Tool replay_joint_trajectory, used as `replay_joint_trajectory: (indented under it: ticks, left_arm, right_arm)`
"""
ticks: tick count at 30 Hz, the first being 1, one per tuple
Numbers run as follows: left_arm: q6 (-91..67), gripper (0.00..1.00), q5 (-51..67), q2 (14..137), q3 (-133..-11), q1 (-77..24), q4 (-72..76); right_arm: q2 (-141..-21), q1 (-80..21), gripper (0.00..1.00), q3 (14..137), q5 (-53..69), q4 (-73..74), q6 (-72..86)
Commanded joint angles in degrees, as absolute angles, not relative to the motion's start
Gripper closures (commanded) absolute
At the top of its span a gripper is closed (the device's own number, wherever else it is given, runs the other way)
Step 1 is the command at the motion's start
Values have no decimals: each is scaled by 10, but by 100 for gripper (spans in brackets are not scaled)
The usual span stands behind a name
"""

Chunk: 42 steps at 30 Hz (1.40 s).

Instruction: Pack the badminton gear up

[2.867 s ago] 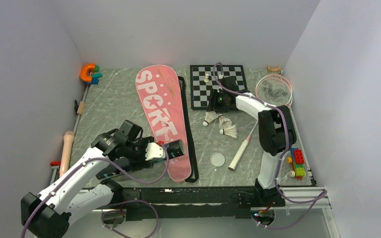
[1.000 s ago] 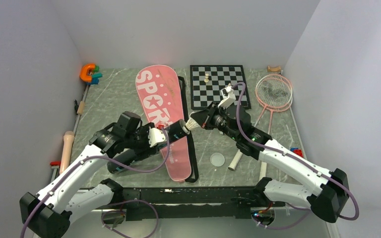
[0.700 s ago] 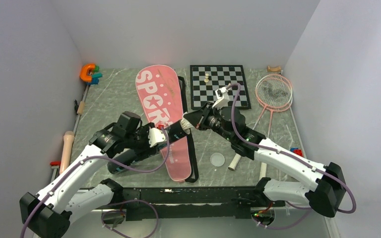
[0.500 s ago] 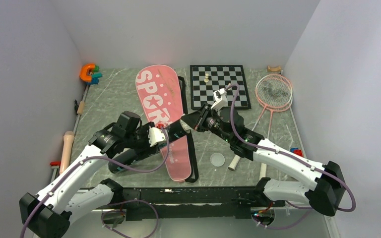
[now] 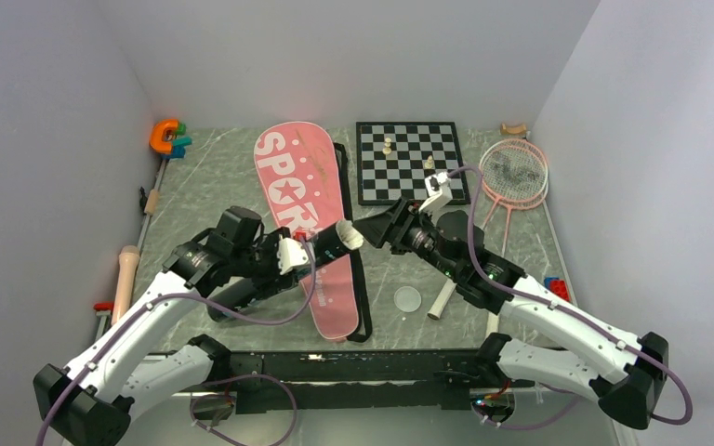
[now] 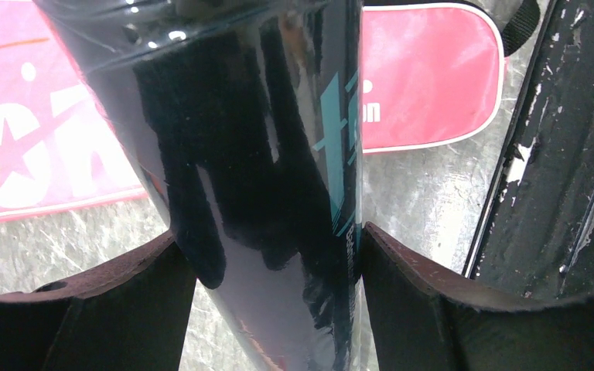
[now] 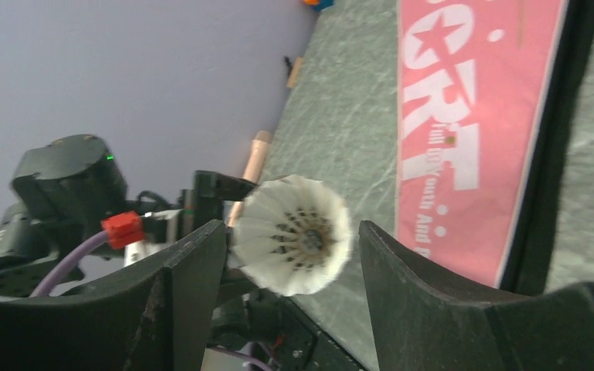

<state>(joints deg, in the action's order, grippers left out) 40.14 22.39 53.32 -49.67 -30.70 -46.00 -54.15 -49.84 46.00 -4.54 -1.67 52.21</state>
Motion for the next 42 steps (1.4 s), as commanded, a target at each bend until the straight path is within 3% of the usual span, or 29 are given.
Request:
replay_joint_trajectory:
  ticks: [1,7,17,27,42]
  left_arm:
    - [434,71,269,507,-526,-305,-478]
    - [431,71,284,509,-536,-306,-488]
    - [430,71,284,513,-544,-306,-485]
    - [439,71,281,513,-538,-305,-489]
    - [438,70,288,514,-545,-305,-490]
  right_arm:
    - [-527,-495,33,501,-98,82,471]
    - [-592,-495,34,538,-68,119,448]
    - [-587,-495,38,515,-50,110,442]
    - [-524,-495,27,550,-61,159,406]
    - [-593,-495,26,542,-3,168,390]
